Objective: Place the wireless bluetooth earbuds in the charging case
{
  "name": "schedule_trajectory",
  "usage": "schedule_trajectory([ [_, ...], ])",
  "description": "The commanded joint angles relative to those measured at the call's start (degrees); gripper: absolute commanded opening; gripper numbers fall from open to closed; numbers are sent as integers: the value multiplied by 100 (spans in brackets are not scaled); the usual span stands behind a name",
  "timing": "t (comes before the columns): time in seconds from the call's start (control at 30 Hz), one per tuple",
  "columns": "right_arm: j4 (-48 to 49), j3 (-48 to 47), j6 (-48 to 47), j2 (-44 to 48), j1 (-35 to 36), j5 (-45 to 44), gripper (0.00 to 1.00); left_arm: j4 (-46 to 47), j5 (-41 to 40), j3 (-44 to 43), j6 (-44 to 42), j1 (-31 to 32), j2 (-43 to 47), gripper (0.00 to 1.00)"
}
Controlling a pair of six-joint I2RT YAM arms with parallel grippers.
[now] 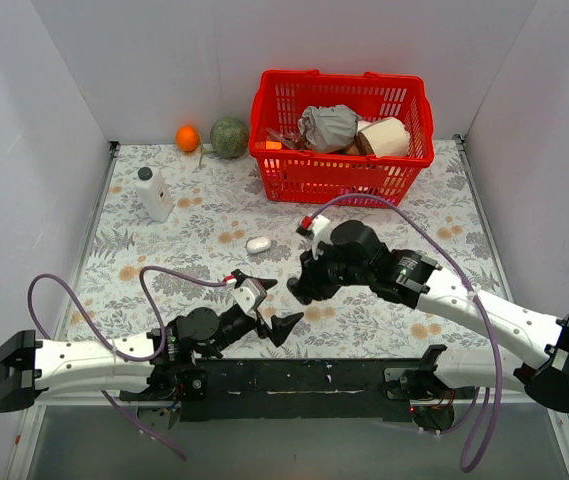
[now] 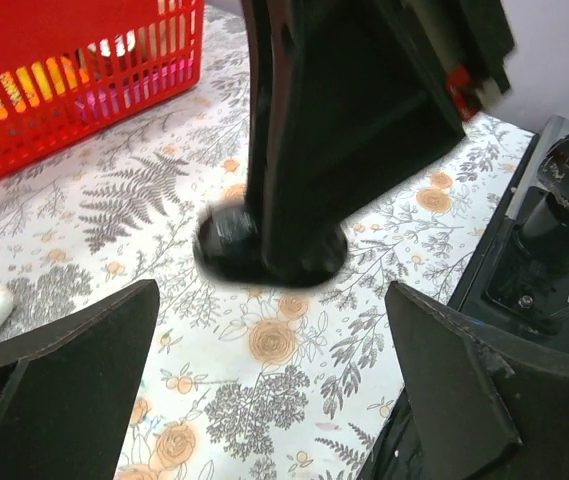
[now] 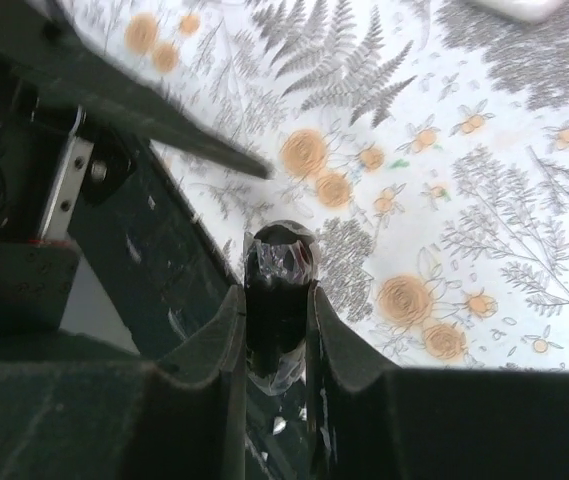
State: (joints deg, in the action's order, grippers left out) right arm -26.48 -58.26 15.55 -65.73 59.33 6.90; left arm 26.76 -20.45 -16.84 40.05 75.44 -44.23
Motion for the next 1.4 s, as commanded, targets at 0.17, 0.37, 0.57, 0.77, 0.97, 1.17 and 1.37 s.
schedule_trajectory([
  [0.17,4199,1913,2002,141,-2644,2077,1,-1463,-882,128,1399,-12,1486,98],
  [0.37,5582,2065,2602,-1247,-3032,2308,1,-1831,-1023,155,1558,-12,1953,98],
  [0.57,5302,1265,2189,-2504,-3191,2184,1,-2008,-970,-73,1962,-3,1839,98],
  [0.77,5030,852,1935,-3366,-3244,2281,1,-2298,-908,-179,2603,6,1821,98],
  [0.97,4626,816,1715,-3753,-3244,2088,1,-2342,-865,-74,2806,6,1804,98],
  [1.17,4187,1001,1557,-3719,-3323,1754,24,-2316,-777,-91,2789,6,1628,98],
  [1.37,3729,1229,1345,-3420,-3375,1157,45,-2088,-495,5,2622,6,1593,98],
])
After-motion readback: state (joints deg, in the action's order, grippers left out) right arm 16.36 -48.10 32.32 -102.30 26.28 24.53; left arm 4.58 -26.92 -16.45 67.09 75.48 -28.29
